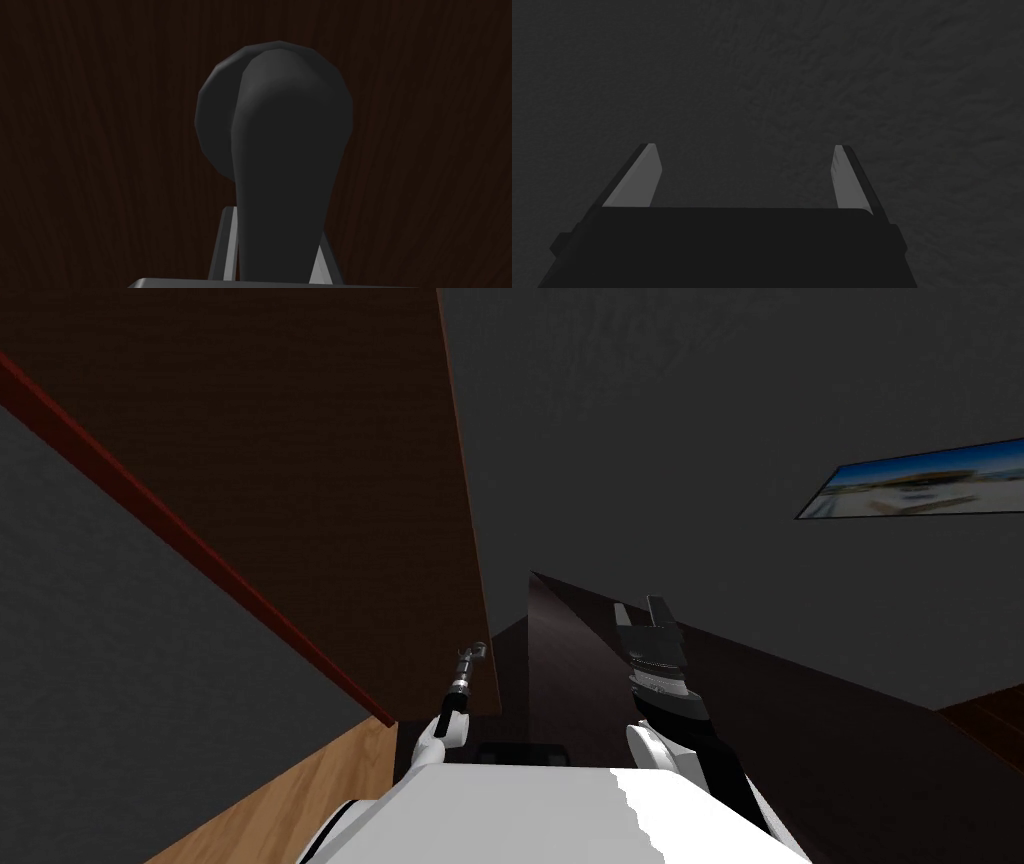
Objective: Push the door open
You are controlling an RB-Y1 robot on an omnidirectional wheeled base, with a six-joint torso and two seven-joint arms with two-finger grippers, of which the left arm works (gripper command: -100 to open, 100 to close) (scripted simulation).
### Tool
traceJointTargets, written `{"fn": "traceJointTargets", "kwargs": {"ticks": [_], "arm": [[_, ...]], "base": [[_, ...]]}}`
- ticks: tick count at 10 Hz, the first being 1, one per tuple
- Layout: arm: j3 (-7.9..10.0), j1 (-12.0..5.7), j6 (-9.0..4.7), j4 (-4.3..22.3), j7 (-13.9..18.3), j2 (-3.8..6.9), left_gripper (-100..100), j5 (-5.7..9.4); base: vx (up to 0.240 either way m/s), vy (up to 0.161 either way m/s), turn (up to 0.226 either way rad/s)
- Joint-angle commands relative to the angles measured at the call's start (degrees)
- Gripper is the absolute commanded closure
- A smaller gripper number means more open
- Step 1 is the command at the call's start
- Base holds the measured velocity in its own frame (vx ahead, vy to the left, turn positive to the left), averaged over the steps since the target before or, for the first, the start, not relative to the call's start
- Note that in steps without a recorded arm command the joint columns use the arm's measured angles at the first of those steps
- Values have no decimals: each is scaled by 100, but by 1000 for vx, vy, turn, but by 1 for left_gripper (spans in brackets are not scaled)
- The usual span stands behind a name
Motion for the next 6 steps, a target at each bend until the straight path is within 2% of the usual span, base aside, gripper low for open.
{"fn": "traceJointTargets", "kwargs": {"ticks": [1,2,3,6], "arm": [[70,-46,-15,11,-34,-31,100,42],[62,-30,-19,40,-20,6,100,34],[164,-39,-32,43,-53,49,100,94],[323,-35,-35,51,-114,83,100,191]], "base": [[170,-92,53],[79,-33,36],[131,-53,47],[210,-72,55]]}}
